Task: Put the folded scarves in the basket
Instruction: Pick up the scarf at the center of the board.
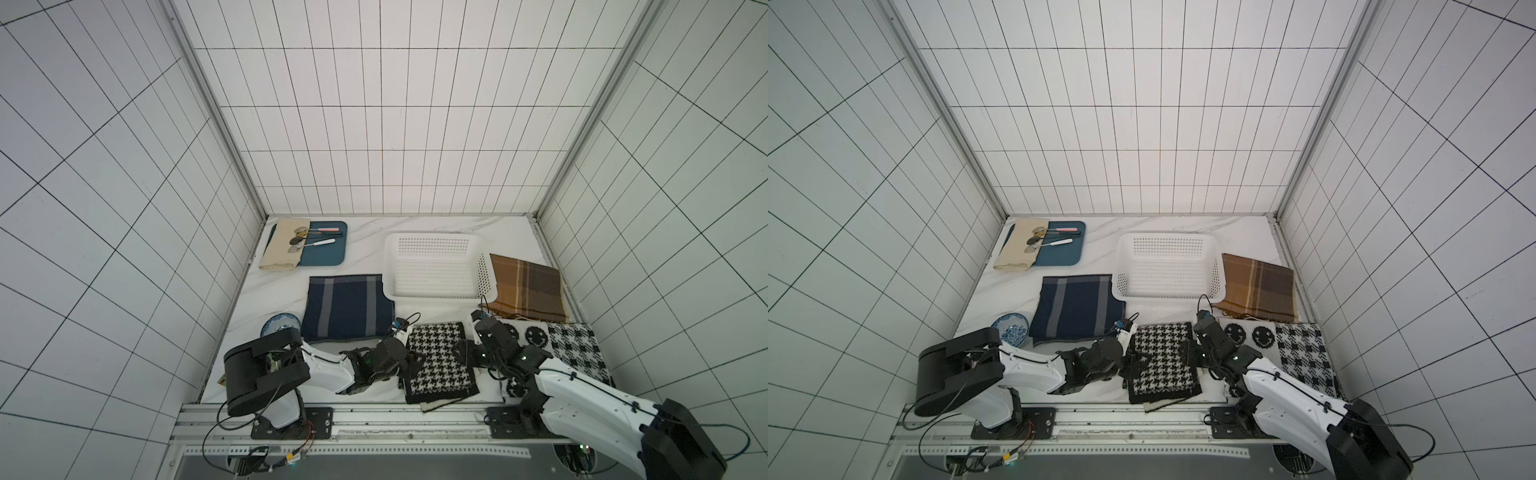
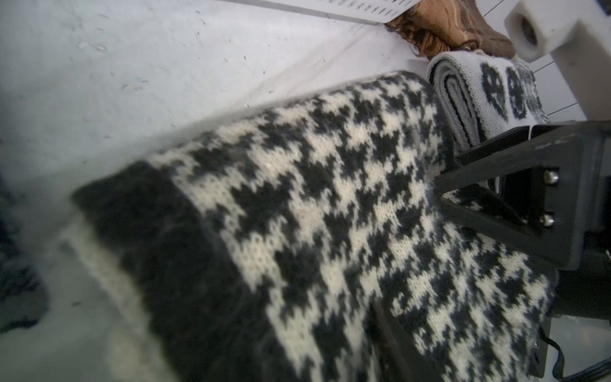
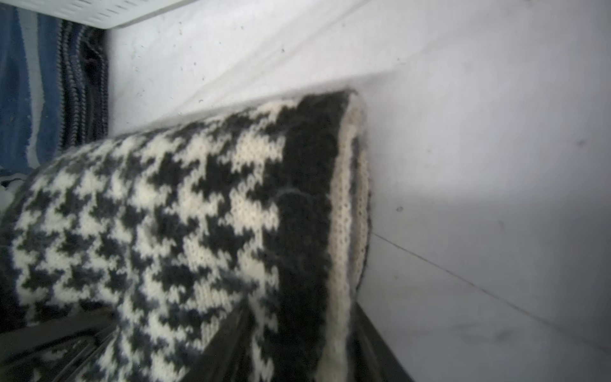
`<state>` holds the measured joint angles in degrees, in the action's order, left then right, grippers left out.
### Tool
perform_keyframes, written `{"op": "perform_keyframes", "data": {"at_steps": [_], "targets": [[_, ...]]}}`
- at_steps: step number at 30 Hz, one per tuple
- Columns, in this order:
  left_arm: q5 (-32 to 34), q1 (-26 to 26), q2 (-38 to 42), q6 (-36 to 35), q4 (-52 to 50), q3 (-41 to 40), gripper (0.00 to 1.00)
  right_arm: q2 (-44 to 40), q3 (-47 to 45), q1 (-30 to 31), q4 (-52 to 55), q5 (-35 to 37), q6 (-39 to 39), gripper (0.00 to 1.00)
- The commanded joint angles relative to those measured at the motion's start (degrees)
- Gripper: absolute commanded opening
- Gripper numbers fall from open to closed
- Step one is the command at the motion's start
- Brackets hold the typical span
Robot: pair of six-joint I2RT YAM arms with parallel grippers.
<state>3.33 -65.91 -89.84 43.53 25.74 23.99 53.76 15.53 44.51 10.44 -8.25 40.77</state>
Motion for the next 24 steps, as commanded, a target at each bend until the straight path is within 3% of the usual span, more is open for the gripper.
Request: {"op": "perform_keyframes", "data": {"at_steps": [1,3,6,15,20,24], "targets": [[-2.69,-0.23,-1.50,-0.26,-3.33,-0.05,0.35,2.38,-2.54,1.90,-2.70,-3.78,1.23,0.29],[-2.63,-0.22,-0.88,-0.99,-4.81,0.83,0.18,1.11,-1.92,2.67,-1.90,-3.54,1.15,0.12],[-3.05,-0.27,1.60,-1.67,-7.04,2.18,0.00,-2.99,-0.64,4.05,0.16,-3.58,0.93,0.03],[1.72,-0.21,18.03,-5.50,-24.51,10.73,0.00,-15.27,10.95,6.47,14.11,-1.80,-2.98,0.00],[6.02,-0.19,24.23,-8.00,-31.73,17.13,0.00,-11.29,21.47,6.46,18.94,-0.68,-6.78,0.00],[9.68,1.95,24.04,-9.94,-31.57,22.23,0.00,-5.86,30.21,5.97,21.61,3.04,-10.88,0.00]]}}
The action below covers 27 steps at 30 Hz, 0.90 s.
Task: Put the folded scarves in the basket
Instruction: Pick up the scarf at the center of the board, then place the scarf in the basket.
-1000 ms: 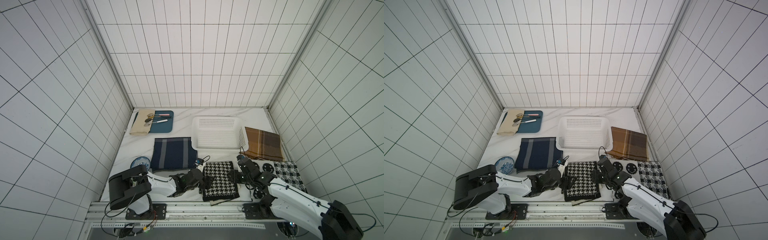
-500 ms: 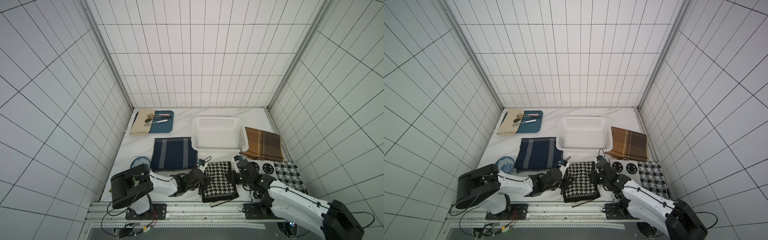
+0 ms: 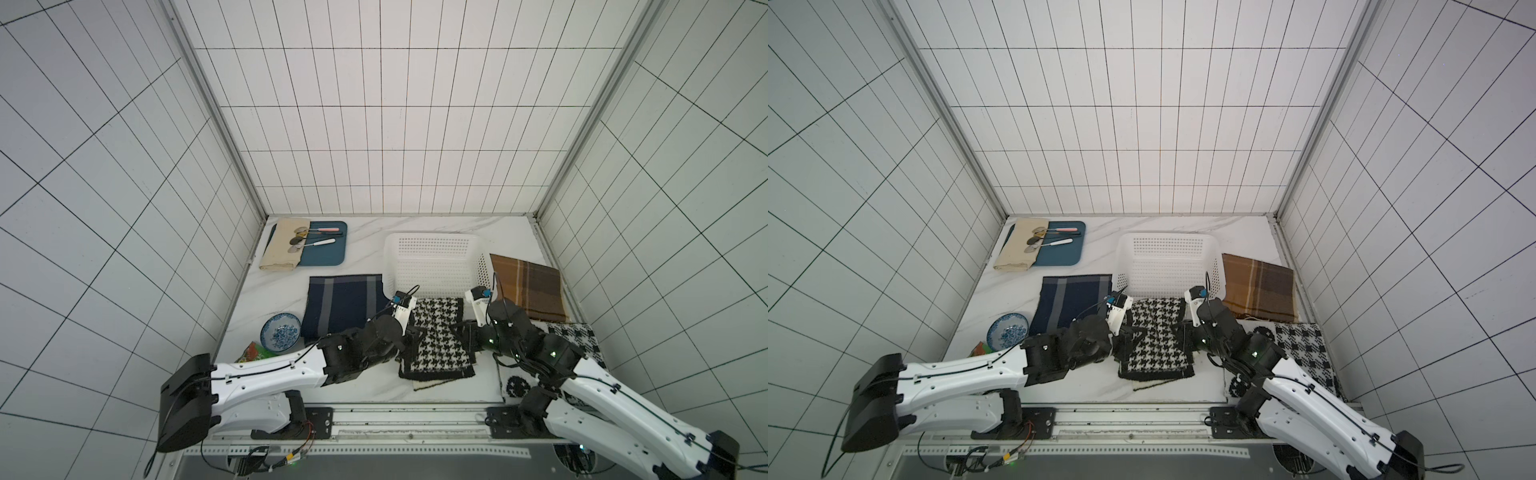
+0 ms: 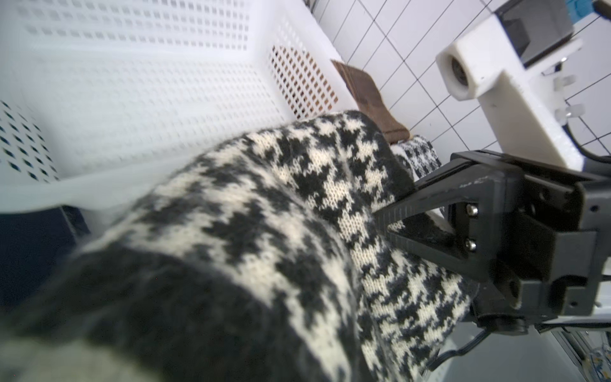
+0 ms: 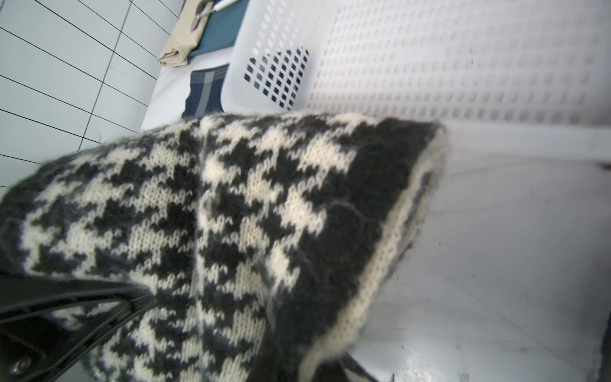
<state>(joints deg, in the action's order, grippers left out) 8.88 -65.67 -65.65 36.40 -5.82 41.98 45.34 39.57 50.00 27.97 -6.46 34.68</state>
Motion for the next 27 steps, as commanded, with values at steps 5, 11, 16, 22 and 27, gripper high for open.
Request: {"op": "perform_keyframes", "data": {"at_steps": [5,11,16,22,27], "targets": [[0.60,11.00,-8.44,-4.72,-1.95,13.80,0.00,13.67,17.32,-5.85,6.24,0.41,-10.66,0.00],[-4.97,19.17,-23.92,-7.02,-0.52,26.98,0.00,28.35,28.71,-15.79,7.04,-2.47,-16.44,0.00],[-6.58,23.40,-37.93,-7.86,-4.36,39.42,0.00,39.40,33.87,-21.85,5.77,-6.74,-18.76,0.00],[-13.56,29.01,-48.70,-5.29,-4.72,45.01,0.00,52.22,35.60,-28.98,1.66,-13.67,-19.61,0.00],[-15.34,30.39,-53.52,-4.93,-3.46,45.82,0.09,57.84,36.11,-29.34,0.23,-13.99,-19.83,0.04]]}}
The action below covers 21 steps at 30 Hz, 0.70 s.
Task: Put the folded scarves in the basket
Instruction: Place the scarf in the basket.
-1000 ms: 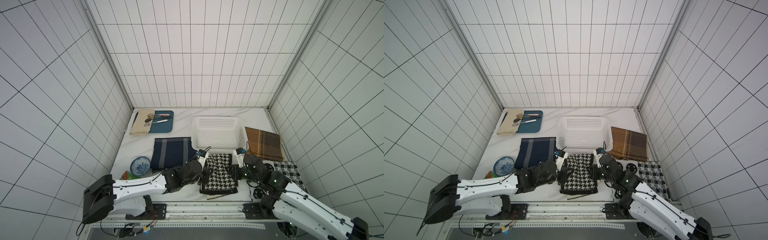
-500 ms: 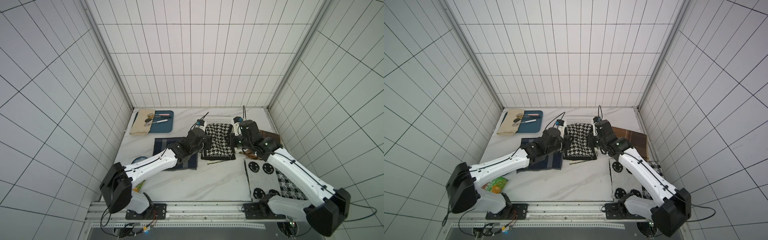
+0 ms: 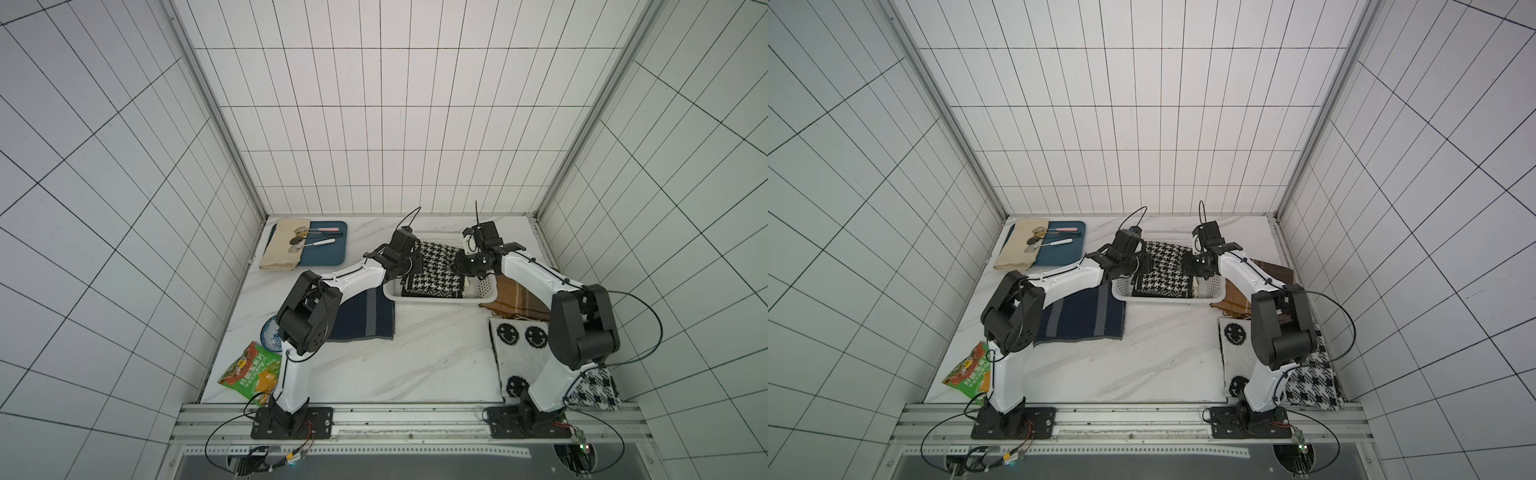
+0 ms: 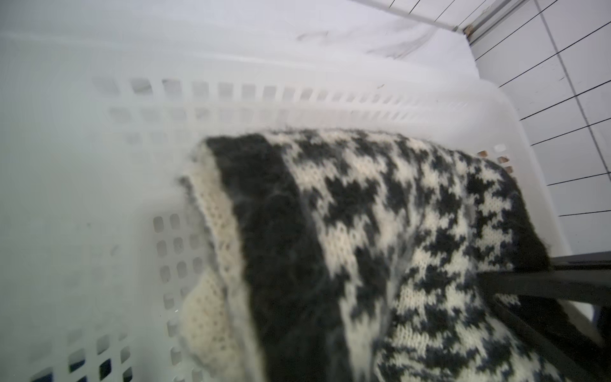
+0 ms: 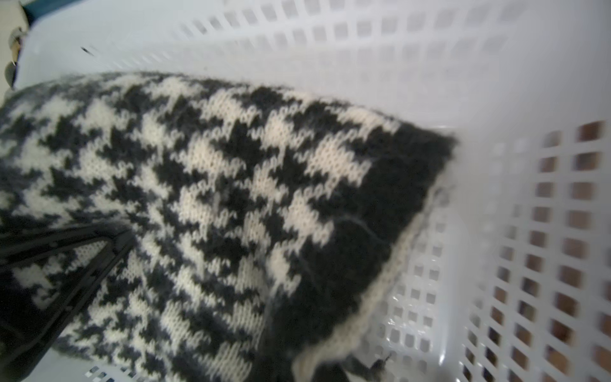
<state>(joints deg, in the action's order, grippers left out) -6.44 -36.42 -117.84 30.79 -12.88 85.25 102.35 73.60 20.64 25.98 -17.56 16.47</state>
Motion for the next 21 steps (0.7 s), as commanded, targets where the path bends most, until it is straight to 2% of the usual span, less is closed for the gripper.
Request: {"op": "perform_keyframes", "data": {"at_steps": [1,4,5,6,9,11,13,16,20,21], "targets": [[0.02,1.23,-1.92,0.68,3.44,2.62,0.16,1.55,2.14,0.01,1.98,-2.83,-1.66,0.05],[-0.58,1.59,-3.35,0.83,3.09,2.74,0.19,3.79,3.00,-0.03,2.48,-1.00,-2.13,0.10],[-0.60,1.69,-3.59,0.98,2.91,2.71,0.22,4.20,3.40,-0.07,2.82,-0.29,-2.23,0.13],[-0.59,1.76,-3.63,1.03,2.54,2.65,0.32,4.54,3.71,-0.05,3.10,0.03,-2.32,0.17],[-0.46,1.83,-2.89,0.75,2.43,1.88,0.35,4.35,3.83,0.01,2.98,2.54,-2.77,0.33],[-0.45,1.80,-2.12,0.68,2.46,1.37,0.45,3.48,3.83,0.10,2.79,4.21,-3.32,0.39],[-0.33,1.86,-1.15,0.75,2.50,0.85,0.52,2.03,3.83,0.29,2.70,5.19,-3.72,0.40],[-0.52,1.86,0.27,0.62,2.95,-0.13,0.72,-1.10,1.91,1.16,1.08,7.30,-3.79,0.40],[-0.14,1.82,0.85,0.24,2.94,-0.57,0.74,-4.44,-0.09,2.69,0.58,11.98,-4.43,0.40],[0.36,1.80,1.24,0.20,3.00,-0.70,0.77,-5.21,-0.60,3.52,0.44,13.69,-4.77,0.40]]}}
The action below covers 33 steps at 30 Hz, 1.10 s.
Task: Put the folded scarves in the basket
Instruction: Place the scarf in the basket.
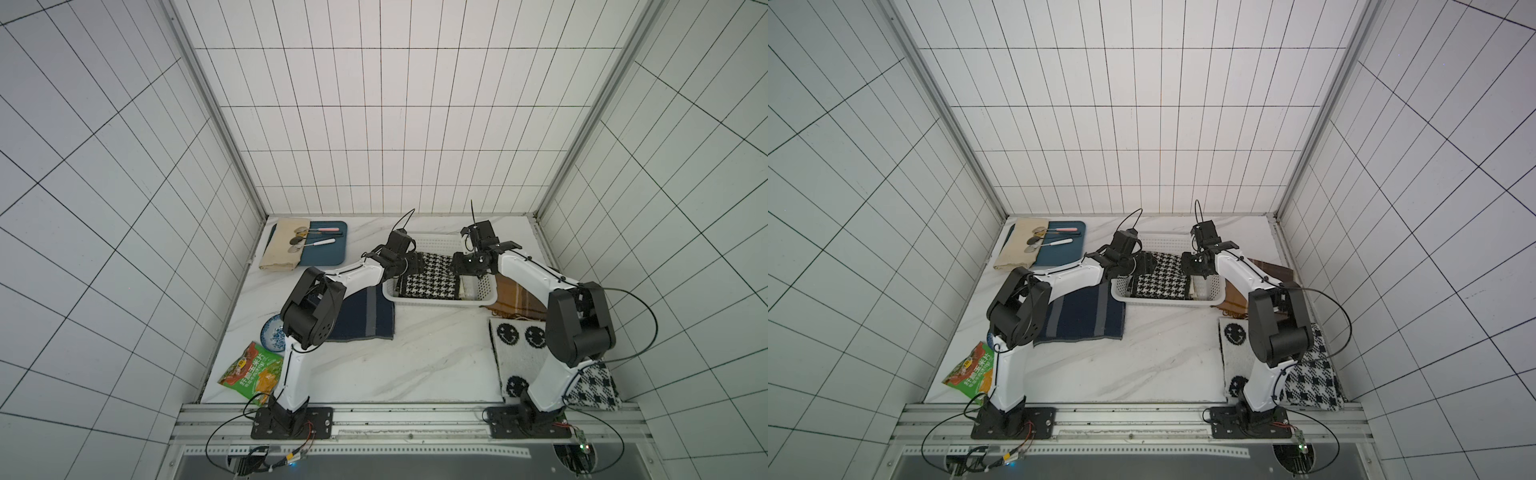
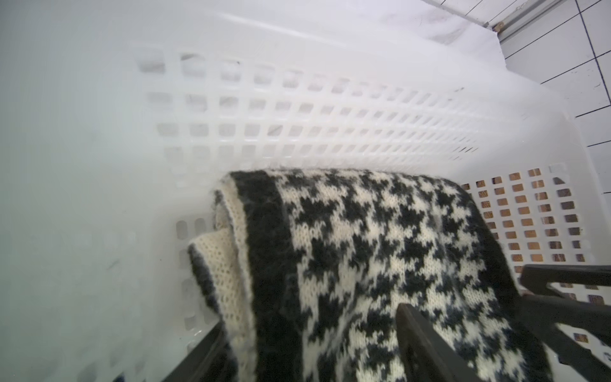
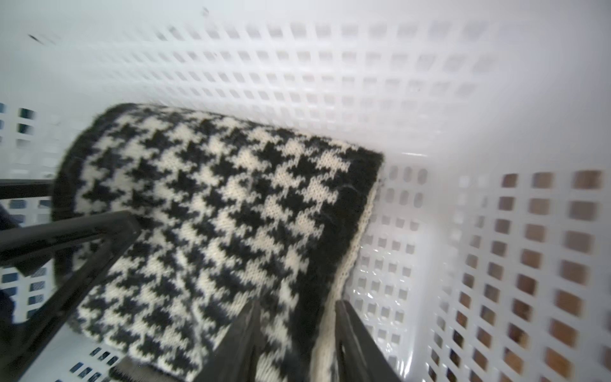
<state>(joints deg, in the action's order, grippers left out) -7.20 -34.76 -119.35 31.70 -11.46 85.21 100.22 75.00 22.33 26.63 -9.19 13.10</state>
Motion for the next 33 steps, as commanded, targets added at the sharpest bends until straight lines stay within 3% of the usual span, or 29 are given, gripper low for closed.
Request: {"op": "perform_keyframes", "data": {"at_steps": [1,4,9,17,21,27,30,33], "targets": [[1.53,0.08,3.08,-0.81,1.58,-0.79,0.78,-3.71,-2.26,2.69,-0.10,6.86,-1.61,0.40],[3.34,0.04,3.98,-1.33,0.90,-0.79,0.78,-4.64,-2.31,4.68,0.66,8.28,-1.84,0.39],[10.46,-2.15,7.69,-3.88,0.43,-2.06,0.78,0.36,-2.62,4.98,-1.66,-0.98,-0.29,0.35],[5.09,-2.76,6.15,-1.39,2.29,-2.97,0.74,3.85,-3.36,3.86,-1.73,2.00,-0.67,0.30],[6.68,-1.95,11.17,-1.66,0.52,-5.92,0.73,-1.33,-5.64,4.10,-4.71,-0.26,0.04,0.29],[14.49,-2.60,28.00,-4.60,-7.64,-12.38,0.77,-16.24,-12.92,7.38,-7.36,-1.14,1.18,0.33],[19.07,-2.09,36.55,-3.09,-7.31,-20.69,0.77,-23.02,-18.89,9.67,-9.52,-4.72,4.23,0.39],[18.11,-1.99,42.91,-2.50,-5.00,-28.51,0.78,-28.67,-24.67,14.25,-12.28,-5.68,6.94,0.46]]}}
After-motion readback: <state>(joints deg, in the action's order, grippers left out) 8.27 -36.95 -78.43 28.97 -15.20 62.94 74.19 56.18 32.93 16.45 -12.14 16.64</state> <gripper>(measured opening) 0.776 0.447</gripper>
